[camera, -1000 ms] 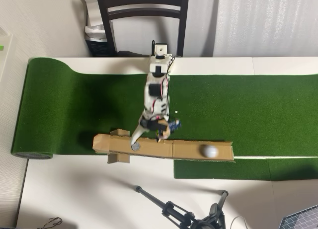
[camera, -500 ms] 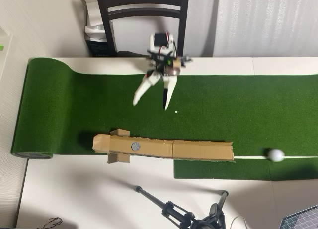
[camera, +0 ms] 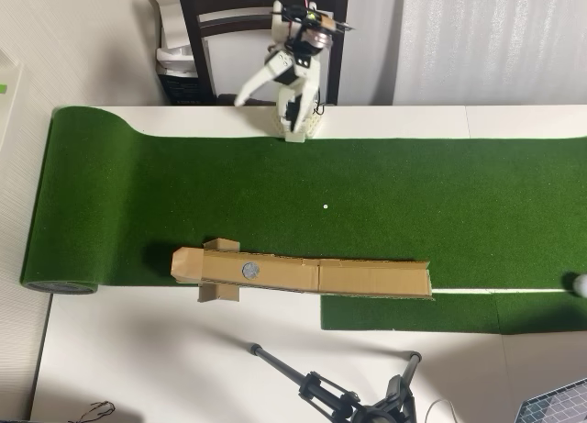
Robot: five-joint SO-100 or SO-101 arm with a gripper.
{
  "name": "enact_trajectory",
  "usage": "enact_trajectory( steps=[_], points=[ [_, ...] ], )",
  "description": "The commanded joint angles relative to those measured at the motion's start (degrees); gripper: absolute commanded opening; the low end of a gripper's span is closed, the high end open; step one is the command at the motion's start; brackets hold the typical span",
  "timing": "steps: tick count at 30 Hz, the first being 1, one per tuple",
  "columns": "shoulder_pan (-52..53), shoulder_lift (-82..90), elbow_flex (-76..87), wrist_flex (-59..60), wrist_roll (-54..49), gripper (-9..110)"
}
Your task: Pick up the golf ball and place it on the gray mark at the back.
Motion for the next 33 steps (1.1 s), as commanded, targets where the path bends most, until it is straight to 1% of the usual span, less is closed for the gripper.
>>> enact_trajectory(
  steps=[1, 6, 11, 13, 16, 20, 27, 33],
  points=[
    [2.1, 12.0, 12.3, 1.7, 0.2, 50],
    [4.7, 23.1, 26.2, 1.7, 0.4, 50],
    [5.0, 35.9, 44.6, 1.1, 0.5, 50],
    [5.0, 41.3, 52.5, 0.7, 3.2, 50],
    [5.6, 49.7, 63.7, -1.8, 6.2, 50],
    [5.6, 60.6, 80.0, -7.0, 6.2, 50],
    [4.8, 78.2, 107.3, -16.0, 11.7, 50],
    [4.7, 93.1, 123.9, -16.5, 16.0, 50]
  ],
)
